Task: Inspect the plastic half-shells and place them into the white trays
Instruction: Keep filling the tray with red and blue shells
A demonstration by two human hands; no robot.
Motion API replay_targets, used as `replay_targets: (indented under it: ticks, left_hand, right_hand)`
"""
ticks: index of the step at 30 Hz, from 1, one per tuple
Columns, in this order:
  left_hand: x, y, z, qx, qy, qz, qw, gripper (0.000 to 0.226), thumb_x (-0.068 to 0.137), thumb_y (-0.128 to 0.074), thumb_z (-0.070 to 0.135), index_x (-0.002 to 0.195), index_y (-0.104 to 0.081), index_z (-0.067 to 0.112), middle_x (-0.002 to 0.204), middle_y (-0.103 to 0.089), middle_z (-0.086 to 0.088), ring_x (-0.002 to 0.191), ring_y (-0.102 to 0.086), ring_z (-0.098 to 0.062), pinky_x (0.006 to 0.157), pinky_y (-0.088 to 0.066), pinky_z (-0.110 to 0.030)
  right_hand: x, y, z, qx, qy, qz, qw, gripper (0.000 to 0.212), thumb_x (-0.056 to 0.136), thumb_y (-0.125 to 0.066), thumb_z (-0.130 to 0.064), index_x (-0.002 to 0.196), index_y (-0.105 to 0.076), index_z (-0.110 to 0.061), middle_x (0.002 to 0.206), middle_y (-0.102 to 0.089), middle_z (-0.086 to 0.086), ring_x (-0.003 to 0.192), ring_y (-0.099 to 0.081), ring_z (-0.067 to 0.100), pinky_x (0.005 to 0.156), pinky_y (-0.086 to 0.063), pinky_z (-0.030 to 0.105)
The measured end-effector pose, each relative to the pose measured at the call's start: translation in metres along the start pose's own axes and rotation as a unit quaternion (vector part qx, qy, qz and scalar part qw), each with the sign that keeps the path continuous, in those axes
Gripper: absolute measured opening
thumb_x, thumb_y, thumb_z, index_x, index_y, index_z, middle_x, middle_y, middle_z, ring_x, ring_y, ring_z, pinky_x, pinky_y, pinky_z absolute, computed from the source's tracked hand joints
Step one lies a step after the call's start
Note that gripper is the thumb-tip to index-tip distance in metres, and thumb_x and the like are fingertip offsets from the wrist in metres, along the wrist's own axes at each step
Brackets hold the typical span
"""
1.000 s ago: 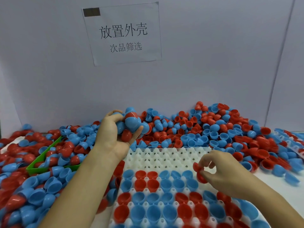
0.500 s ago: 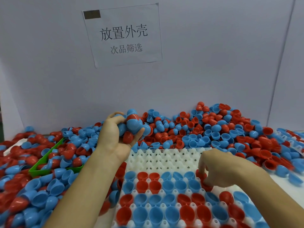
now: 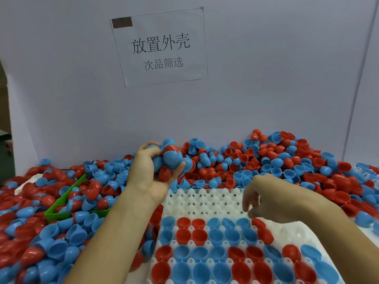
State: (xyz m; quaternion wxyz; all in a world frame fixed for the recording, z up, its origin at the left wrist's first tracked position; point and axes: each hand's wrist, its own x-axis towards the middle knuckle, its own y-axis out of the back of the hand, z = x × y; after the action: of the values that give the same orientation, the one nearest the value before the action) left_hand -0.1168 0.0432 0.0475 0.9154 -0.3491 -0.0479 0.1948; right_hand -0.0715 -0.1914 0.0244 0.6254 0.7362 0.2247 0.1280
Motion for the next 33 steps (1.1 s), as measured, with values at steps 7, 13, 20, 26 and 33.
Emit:
replay_targets:
  ticks: [7,13,20,26,33]
  left_hand:
    - [-0.001,0.0,-0.001,0.007,0.005,-0.006,1.0,0.019,0.094,-0.051,0.006,0.083,-0.056,0.02,0.098,-0.061,-0.012,0.075,-0.064,-0.026,0.054,-0.06,-0.036]
    - [0.0,0.0,-0.001,0.005,0.004,-0.01,1.0,0.016,0.094,-0.05,0.006,0.088,-0.056,0.02,0.101,-0.061,-0.013,0.079,-0.063,-0.028,0.055,-0.061,-0.036]
    - [0.0,0.0,-0.001,0.009,0.005,-0.008,1.0,0.019,0.094,-0.049,0.005,0.084,-0.056,0.02,0.099,-0.06,-0.013,0.076,-0.063,-0.027,0.054,-0.061,-0.036]
    - [-0.001,0.001,0.0,0.001,0.003,-0.007,1.0,0.018,0.094,-0.049,0.006,0.085,-0.056,0.02,0.101,-0.061,-0.013,0.077,-0.063,-0.027,0.054,-0.061,-0.036]
    - [0.0,0.0,0.0,0.006,0.003,-0.003,1.0,0.02,0.094,-0.05,0.005,0.083,-0.056,0.02,0.101,-0.061,-0.013,0.078,-0.063,-0.027,0.053,-0.06,-0.036]
  right_hand:
    - [0.007,-0.023,-0.028,0.001,0.045,-0.007,0.999,0.023,0.087,-0.076,-0.024,0.109,-0.074,-0.029,0.1,-0.07,-0.01,0.084,-0.066,0.008,0.077,-0.057,0.024]
    - [0.006,-0.027,-0.034,-0.021,0.043,-0.015,0.999,0.024,0.088,-0.074,-0.022,0.111,-0.074,-0.028,0.106,-0.067,-0.009,0.089,-0.065,0.011,0.082,-0.058,0.028]
    - [0.007,-0.027,-0.037,-0.024,0.037,-0.013,0.999,0.022,0.088,-0.074,-0.017,0.108,-0.074,-0.024,0.105,-0.069,-0.007,0.089,-0.067,0.012,0.081,-0.059,0.027]
    - [0.007,-0.027,-0.038,-0.022,0.041,0.032,0.998,0.025,0.09,-0.07,-0.017,0.114,-0.072,-0.025,0.105,-0.069,-0.008,0.088,-0.067,0.012,0.08,-0.059,0.031]
    - [0.005,-0.031,-0.043,-0.03,0.054,0.014,0.998,0.024,0.093,-0.068,-0.021,0.115,-0.072,-0.028,0.126,-0.06,-0.006,0.105,-0.06,0.014,0.084,-0.052,0.025]
